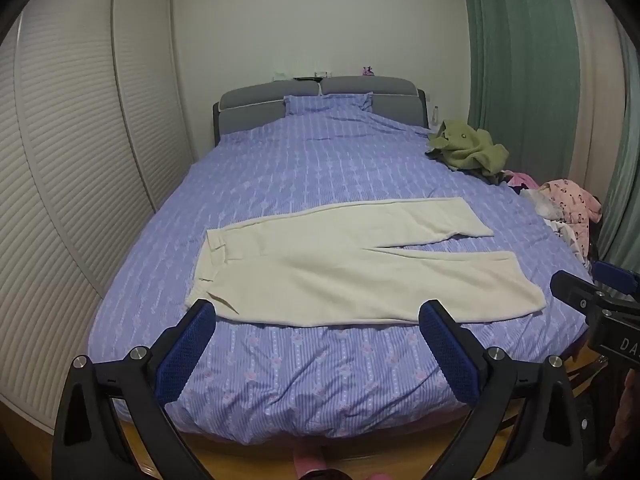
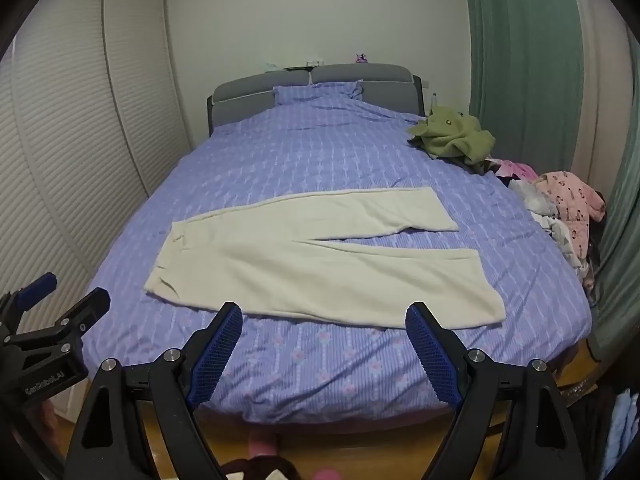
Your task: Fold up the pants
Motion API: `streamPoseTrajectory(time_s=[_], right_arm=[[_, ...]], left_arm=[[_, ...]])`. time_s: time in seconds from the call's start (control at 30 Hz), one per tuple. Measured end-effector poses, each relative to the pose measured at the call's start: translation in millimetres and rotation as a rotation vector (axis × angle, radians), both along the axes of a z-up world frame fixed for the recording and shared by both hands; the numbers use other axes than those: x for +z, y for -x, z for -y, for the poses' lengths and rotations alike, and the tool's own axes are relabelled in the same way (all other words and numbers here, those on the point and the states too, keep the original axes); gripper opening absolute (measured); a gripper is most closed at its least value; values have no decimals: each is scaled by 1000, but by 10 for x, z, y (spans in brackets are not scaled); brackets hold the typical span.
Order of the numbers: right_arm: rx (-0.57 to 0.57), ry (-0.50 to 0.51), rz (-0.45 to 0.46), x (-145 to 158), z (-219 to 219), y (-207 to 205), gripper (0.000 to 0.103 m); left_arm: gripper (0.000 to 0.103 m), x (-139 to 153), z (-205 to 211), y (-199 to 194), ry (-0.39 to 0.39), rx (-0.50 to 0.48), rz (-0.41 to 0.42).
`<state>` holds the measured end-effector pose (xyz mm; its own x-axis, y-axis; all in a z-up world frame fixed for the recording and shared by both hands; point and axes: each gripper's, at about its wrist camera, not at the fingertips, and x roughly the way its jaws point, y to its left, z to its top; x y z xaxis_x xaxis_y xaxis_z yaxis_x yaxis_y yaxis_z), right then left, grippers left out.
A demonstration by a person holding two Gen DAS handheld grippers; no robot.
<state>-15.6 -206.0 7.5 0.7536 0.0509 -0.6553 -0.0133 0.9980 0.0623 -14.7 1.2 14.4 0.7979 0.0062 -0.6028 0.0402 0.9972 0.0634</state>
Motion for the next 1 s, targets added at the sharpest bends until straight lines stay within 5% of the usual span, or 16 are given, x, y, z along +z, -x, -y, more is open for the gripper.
streamPoseTrajectory(time_s=[1.0], right_arm=[[35,14,30,82,-49,14,85]], left_arm=[[103,40,-5,27,9,25,25]])
